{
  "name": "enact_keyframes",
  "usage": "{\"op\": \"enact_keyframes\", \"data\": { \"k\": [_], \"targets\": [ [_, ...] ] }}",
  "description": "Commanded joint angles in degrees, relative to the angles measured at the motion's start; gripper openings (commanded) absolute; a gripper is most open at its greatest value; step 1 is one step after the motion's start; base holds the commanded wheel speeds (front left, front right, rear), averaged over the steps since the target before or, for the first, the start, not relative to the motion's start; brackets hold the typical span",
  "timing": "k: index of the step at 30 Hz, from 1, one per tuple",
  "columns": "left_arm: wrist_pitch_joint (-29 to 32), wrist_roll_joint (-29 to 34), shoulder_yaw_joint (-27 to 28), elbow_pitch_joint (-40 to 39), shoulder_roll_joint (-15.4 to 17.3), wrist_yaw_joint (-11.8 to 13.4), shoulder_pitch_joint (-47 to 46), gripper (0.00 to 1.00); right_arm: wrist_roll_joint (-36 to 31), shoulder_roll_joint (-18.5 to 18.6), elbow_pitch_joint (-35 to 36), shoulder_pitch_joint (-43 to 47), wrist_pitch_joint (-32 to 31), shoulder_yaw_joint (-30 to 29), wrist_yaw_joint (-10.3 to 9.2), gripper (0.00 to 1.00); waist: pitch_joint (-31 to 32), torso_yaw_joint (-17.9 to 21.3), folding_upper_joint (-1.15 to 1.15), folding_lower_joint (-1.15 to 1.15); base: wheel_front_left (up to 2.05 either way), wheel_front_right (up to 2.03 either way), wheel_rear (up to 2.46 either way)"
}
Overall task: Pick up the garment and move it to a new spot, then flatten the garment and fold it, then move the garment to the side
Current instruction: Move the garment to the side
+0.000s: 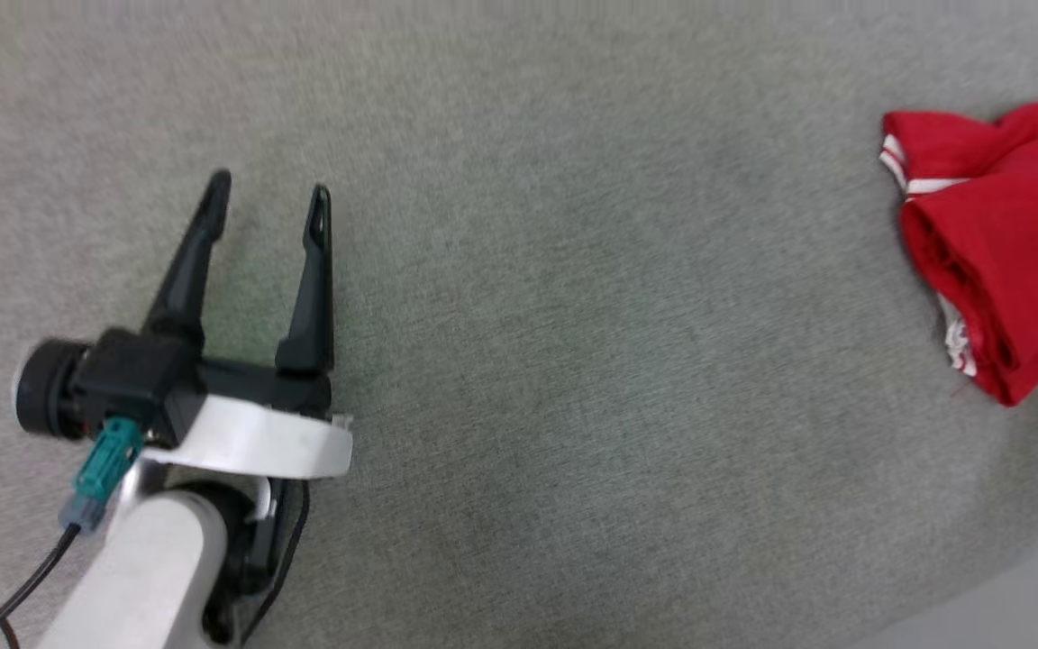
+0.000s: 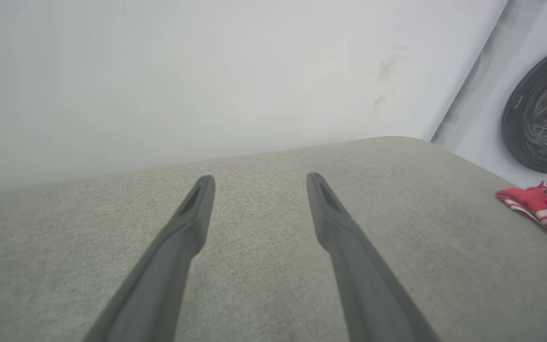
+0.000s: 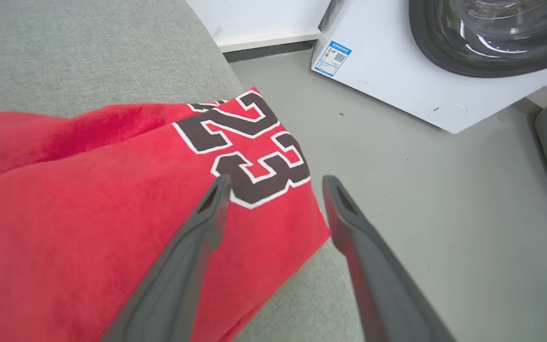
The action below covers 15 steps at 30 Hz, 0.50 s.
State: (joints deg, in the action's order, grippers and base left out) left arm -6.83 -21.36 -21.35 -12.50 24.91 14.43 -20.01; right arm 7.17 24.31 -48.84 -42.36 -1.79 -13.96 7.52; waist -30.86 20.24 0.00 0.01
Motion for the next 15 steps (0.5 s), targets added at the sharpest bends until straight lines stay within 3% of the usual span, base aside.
{"op": "enact_keyframes", "data": {
  "k": [1, 8, 15],
  "targets": [
    [-0.70, -0.67, 0.34, 0.48, -0.41, 0.29, 1.46, 1.00, 0.21, -0.16, 0.44, 1.10, 0.41, 0.30, -0.05, 1.00, 4.82, -0.41, 0.00, -0.01, 0.00, 0.00, 0.00],
    [-4.14, -4.37, 1.78, 4.12, -2.52, 1.69, 8.62, 1.00, 2.03, -2.98, 7.58, 10.05, 1.14, 4.61, -0.05, 1.00, 13.90, -2.55, 0.00, -0.01, 0.00, 0.00, 0.00],
    [-6.02, -6.63, 2.16, 7.20, -4.85, 2.28, 13.20, 1.00, 3.25, -6.48, 20.68, 20.23, 1.85, 8.80, -0.06, 1.00, 19.91, -7.37, 0.00, -0.01, 0.00, 0.00, 0.00]
  ]
}}
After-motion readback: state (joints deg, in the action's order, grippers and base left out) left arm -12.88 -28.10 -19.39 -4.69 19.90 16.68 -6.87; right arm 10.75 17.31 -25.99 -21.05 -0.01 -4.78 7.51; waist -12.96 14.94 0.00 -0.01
